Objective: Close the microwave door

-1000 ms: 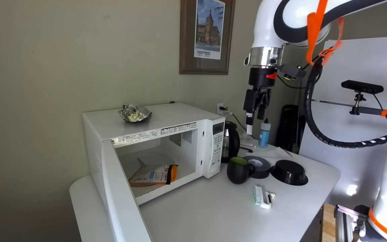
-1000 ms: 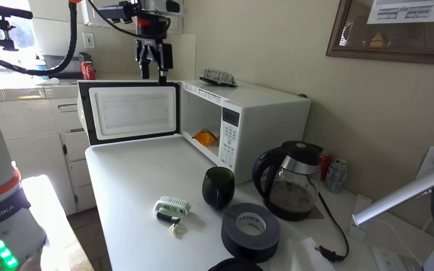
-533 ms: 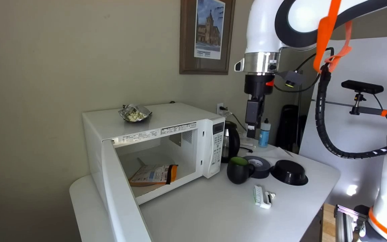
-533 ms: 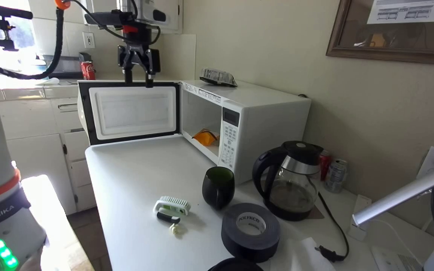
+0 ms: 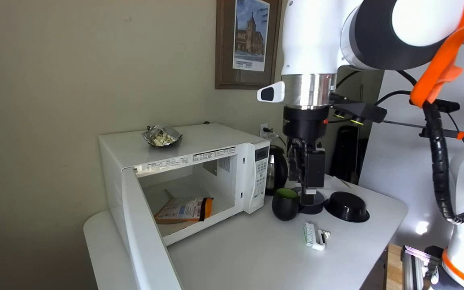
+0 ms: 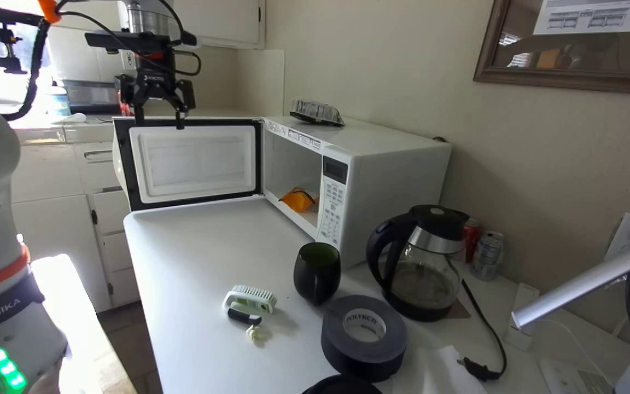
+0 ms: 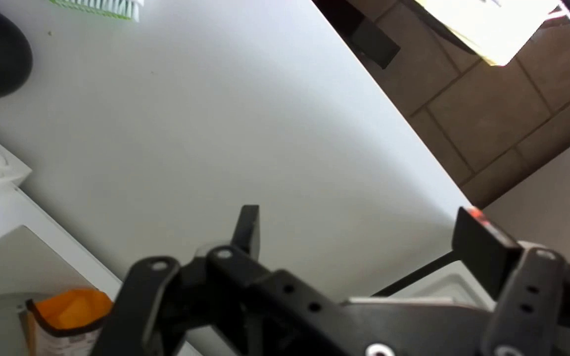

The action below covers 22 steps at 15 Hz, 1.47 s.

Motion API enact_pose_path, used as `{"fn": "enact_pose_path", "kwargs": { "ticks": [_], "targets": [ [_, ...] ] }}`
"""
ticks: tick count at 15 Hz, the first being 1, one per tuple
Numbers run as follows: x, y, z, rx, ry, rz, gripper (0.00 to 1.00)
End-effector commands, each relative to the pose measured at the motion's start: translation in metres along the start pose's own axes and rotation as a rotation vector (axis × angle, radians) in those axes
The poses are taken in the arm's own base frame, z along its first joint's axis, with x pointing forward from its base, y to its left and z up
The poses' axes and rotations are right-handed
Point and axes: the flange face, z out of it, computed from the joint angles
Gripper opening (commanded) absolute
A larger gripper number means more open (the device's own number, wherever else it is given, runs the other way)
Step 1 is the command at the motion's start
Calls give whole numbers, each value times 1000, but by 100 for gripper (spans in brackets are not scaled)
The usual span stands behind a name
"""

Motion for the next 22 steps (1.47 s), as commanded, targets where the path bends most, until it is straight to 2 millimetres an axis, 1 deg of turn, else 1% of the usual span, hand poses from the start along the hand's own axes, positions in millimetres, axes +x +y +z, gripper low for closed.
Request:
{"fn": "enact_pose_path", "kwargs": {
  "ticks": [1,2,3,7,8,9,11,14,18,19,21,22],
  "targets": [
    [24,-24,4,59,13,-144,100],
    [22,-22,0,46,12,-160,100],
    [14,-21,1,30,8,-114,100],
    [16,-20,0,31,9,-115,100],
    [24,-28,3,15,55,7,100],
    [29,-35,3,20,77,59,100],
    [42,-57,4,21,120,166,100],
    [64,-97,6,16,162,324,100],
    [94,-143,-9,19,218,490,100],
    [100,-151,-15,24,230,518,100],
    [110,-160,-23,23,241,557,100],
    [94,-155,-20,20,239,509,100]
  ]
}}
